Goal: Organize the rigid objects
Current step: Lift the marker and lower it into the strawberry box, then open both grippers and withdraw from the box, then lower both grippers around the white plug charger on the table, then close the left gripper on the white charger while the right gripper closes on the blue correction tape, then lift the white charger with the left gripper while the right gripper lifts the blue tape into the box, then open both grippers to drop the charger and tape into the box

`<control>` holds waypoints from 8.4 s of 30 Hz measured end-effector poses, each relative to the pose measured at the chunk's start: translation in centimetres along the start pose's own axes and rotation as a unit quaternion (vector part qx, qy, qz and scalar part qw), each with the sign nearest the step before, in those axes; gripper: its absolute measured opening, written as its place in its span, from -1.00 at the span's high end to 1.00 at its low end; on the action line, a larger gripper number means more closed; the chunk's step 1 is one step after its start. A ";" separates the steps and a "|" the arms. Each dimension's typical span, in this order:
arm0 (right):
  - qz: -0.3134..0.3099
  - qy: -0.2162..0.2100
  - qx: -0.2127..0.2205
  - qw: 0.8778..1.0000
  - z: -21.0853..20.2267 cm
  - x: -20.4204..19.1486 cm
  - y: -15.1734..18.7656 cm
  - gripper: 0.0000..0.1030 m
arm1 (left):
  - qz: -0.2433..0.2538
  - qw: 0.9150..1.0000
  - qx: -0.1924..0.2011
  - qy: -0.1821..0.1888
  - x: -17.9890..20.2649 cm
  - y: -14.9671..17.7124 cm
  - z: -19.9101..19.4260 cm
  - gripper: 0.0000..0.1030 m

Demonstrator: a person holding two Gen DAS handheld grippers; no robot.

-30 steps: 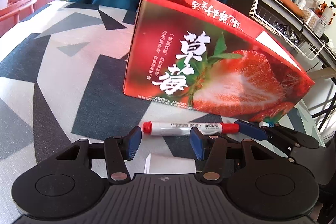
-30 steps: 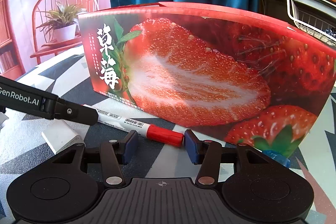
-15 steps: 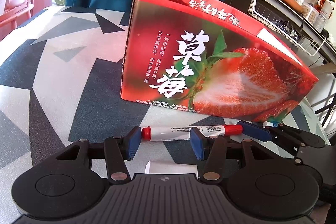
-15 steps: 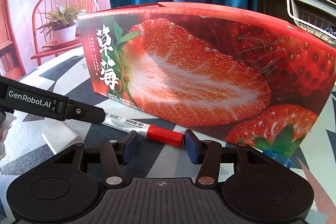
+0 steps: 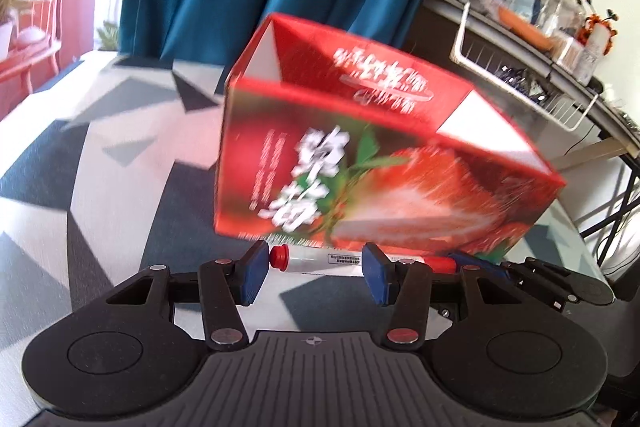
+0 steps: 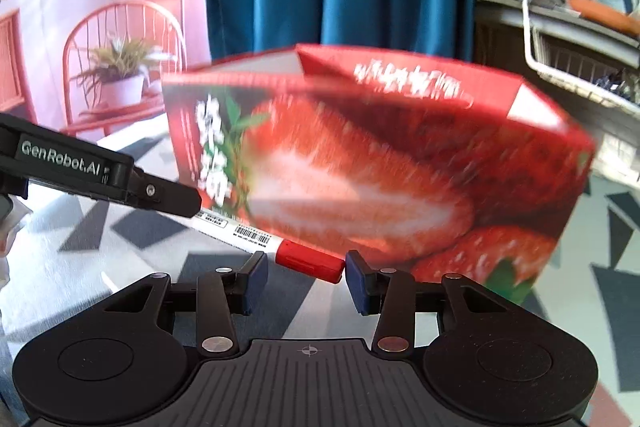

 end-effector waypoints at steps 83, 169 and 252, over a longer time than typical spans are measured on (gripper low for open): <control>0.100 0.123 0.032 0.987 -4.4 9.3 1.1 -0.99 | 0.023 0.997 -0.038 -0.062 0.3 2.0 -1.9 -1.00; 0.098 0.116 -0.044 0.987 0.5 9.4 3.7 -0.03 | 0.079 0.994 -0.006 -0.080 0.4 5.8 0.5 -0.23; 0.034 0.044 0.019 0.998 3.8 11.4 -9.4 -0.04 | 0.141 0.989 0.037 0.017 5.7 -9.9 7.2 -0.37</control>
Point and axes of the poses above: each gripper's, at about its wrist camera, not at the fingertips, and z roughly the way its jaws point, x to its right, y to its underside, the point moved 6 cm from there along z, roughly the way its jaws point, and after that the axes turned 1 degree about -y, right-handed, at the moved point
